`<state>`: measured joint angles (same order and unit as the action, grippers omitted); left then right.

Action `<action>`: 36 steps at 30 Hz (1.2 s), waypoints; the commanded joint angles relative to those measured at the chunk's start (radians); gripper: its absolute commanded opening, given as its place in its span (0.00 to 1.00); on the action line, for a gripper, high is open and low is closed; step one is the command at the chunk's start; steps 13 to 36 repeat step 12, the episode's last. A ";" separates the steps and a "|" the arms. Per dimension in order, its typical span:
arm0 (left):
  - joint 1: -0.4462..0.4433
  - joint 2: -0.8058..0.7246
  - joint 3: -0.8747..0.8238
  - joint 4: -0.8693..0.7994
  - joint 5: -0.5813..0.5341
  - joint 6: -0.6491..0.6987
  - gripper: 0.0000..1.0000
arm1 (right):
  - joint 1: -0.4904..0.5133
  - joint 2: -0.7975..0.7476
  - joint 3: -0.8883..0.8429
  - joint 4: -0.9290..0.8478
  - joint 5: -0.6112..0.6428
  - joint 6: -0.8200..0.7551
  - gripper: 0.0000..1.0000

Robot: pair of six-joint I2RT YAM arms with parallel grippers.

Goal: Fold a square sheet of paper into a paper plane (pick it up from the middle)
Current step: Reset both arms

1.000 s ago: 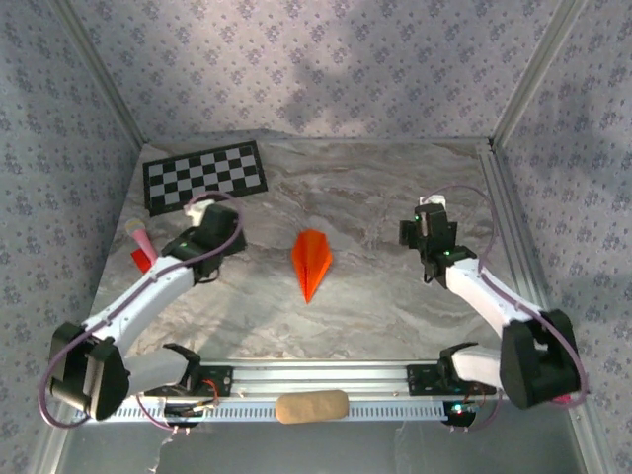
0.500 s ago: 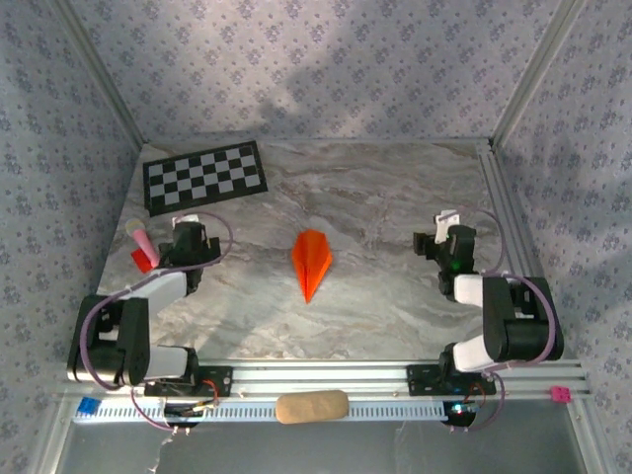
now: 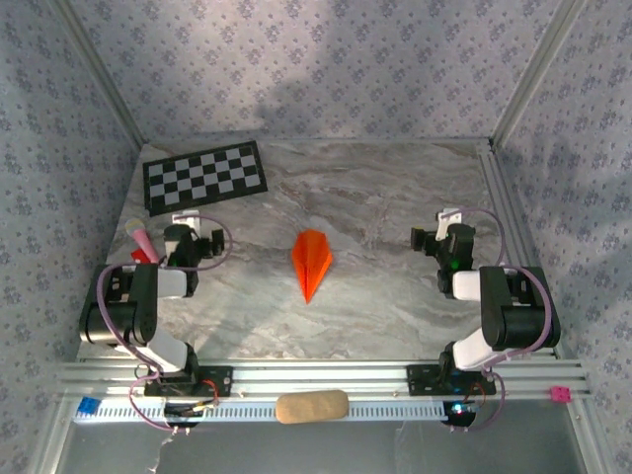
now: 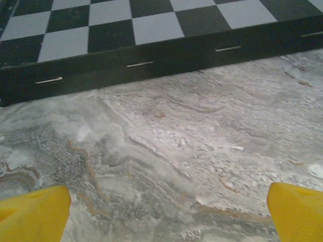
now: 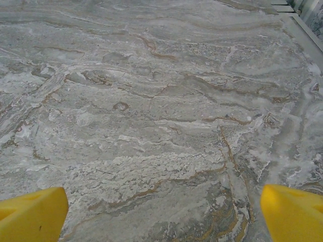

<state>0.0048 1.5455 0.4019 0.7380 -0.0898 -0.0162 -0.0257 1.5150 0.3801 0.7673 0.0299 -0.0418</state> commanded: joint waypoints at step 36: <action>0.004 -0.011 0.012 0.077 0.015 -0.012 1.00 | -0.002 0.004 0.019 0.014 0.015 0.015 1.00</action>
